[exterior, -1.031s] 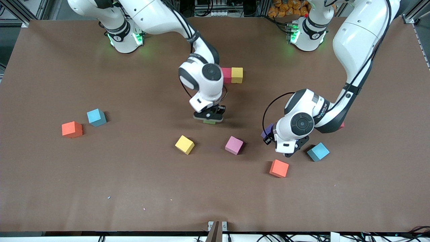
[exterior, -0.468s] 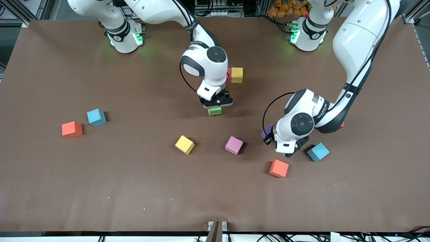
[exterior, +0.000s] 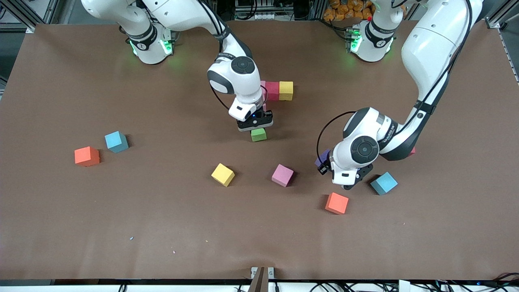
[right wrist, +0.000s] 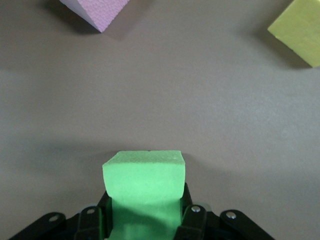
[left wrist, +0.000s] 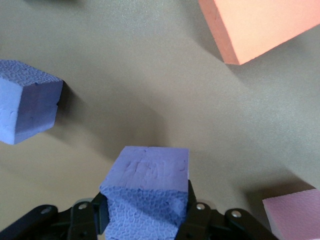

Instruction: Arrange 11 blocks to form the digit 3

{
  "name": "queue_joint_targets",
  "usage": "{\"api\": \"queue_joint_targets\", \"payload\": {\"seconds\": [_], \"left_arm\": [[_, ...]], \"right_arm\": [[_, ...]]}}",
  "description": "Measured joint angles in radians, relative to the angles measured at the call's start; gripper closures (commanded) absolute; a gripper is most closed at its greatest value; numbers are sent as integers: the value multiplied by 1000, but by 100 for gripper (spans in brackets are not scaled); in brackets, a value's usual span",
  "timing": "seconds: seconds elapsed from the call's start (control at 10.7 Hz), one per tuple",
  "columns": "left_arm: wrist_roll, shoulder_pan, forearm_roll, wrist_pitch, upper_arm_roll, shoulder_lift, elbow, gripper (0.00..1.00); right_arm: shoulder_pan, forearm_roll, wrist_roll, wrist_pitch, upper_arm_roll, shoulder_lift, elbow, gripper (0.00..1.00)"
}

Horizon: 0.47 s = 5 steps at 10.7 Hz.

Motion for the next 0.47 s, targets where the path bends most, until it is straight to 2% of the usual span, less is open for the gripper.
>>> {"api": "queue_joint_targets", "payload": {"seconds": [0.19,0.47], "left_arm": [[0,0,0,0,0,0,0,100],[0,0,0,0,0,0,0,100]], "right_arm": [[0,41,3,-26,15,-14,-10,100],[4,48,43,-30,33,-16,-29,100]]}}
